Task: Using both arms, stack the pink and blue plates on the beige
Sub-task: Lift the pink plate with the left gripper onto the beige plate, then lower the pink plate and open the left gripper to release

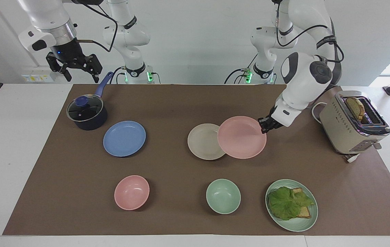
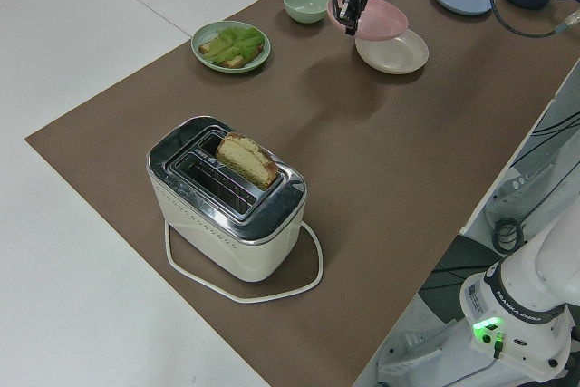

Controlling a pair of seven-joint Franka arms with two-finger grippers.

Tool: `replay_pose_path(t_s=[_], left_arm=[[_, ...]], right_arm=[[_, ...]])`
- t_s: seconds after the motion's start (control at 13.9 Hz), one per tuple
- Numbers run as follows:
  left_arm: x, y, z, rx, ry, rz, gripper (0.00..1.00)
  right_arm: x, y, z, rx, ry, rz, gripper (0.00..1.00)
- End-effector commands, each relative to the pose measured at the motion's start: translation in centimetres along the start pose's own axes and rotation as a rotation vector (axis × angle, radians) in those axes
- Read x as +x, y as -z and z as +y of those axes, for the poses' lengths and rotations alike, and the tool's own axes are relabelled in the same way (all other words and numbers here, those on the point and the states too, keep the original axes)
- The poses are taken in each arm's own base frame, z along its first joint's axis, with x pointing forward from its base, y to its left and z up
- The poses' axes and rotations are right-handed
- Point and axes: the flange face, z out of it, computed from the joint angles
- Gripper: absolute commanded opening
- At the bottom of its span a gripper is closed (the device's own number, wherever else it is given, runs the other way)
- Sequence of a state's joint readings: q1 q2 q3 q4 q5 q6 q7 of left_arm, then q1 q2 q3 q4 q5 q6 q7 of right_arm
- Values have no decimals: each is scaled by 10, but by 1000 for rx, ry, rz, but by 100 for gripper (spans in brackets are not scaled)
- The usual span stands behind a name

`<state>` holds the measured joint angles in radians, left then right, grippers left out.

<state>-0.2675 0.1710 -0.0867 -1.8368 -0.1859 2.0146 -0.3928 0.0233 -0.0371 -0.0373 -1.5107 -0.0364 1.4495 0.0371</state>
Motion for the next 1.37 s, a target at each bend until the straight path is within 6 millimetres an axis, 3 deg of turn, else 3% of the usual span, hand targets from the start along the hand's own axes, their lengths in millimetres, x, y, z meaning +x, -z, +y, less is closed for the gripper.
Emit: replay_pose_path(t_s=[0.0, 0.43, 0.58, 0.94, 1.3], left_arm=[[-11, -20, 16, -17, 29, 20, 0], [-40, -67, 50, -39, 13, 49, 0], [-46, -77, 50, -30, 4, 36, 0], [-58, -90, 60, -24, -37, 29, 0], [-55, -103, 58, -24, -85, 37, 0]], right_arm=[[-2, 1, 4, 17, 15, -6, 100], [-2, 1, 5, 17, 13, -6, 100], [-2, 1, 4, 18, 18, -6, 100], [-2, 1, -2, 21, 28, -6, 100], [-1, 2, -2, 22, 37, 4, 100]])
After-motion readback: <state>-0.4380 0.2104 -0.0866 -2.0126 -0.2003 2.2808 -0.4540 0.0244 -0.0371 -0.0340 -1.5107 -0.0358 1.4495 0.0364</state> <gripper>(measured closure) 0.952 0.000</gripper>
